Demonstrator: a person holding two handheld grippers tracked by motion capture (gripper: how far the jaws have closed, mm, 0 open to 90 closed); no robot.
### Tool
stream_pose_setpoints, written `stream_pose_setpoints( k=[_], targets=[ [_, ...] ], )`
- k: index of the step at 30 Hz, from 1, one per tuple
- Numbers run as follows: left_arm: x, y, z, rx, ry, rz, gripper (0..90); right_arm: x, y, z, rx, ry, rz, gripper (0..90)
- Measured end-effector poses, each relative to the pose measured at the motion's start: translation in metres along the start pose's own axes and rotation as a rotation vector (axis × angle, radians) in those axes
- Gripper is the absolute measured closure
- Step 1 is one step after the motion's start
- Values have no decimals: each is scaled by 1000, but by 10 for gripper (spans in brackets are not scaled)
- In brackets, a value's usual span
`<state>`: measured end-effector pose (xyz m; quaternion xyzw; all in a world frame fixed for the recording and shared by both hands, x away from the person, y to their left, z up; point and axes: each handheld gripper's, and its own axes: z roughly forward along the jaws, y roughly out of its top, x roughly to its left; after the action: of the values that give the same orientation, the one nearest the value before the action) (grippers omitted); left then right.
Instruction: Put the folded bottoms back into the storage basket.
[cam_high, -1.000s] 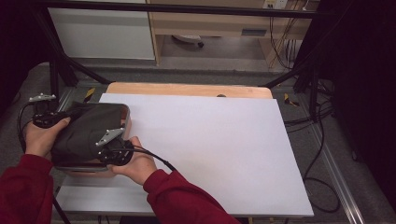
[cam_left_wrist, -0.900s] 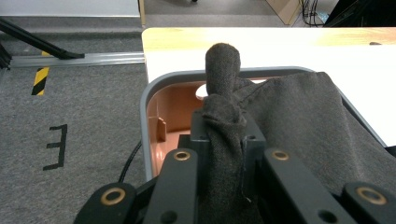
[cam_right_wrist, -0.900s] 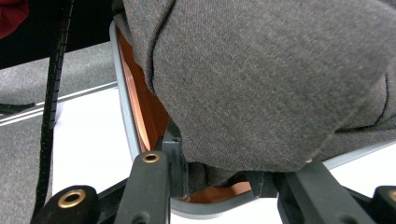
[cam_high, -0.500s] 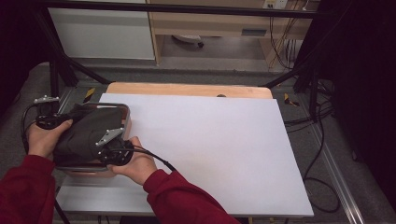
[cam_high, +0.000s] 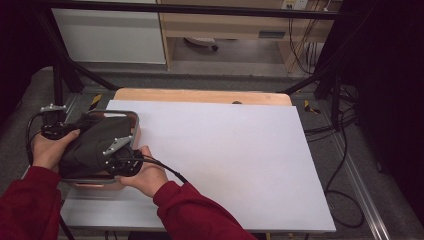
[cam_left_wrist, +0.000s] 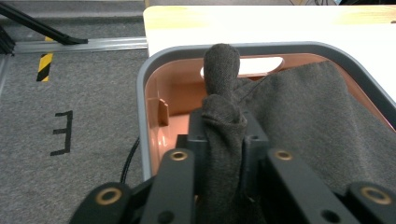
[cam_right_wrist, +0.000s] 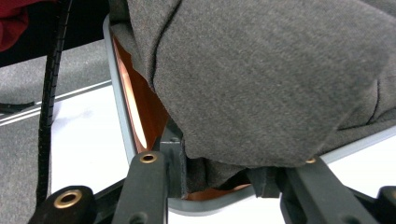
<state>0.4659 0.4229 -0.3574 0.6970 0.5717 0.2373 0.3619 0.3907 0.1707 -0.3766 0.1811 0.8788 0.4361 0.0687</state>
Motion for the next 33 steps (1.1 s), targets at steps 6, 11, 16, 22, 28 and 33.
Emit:
stream_pose_setpoints(
  k=[6,11,16,22,28,33],
  targets=[
    [-17,12,-21,-104,42,13,320,5,5,-25,-19,-51,-28,337],
    [-40,20,-36,-145,10,10,198,-4,1,-59,-73,-73,-2,225],
    [-66,18,-42,-181,-5,30,151,-22,-18,-79,-73,-131,48,137],
    [-102,-4,-49,-243,-22,35,141,-39,-44,-95,-42,-167,82,88],
    [-136,-33,-53,-294,-51,26,133,-46,-69,-111,-30,-182,90,73],
    [-154,-51,-50,-311,-73,54,130,-50,-84,-124,-26,-198,79,57]
  ],
)
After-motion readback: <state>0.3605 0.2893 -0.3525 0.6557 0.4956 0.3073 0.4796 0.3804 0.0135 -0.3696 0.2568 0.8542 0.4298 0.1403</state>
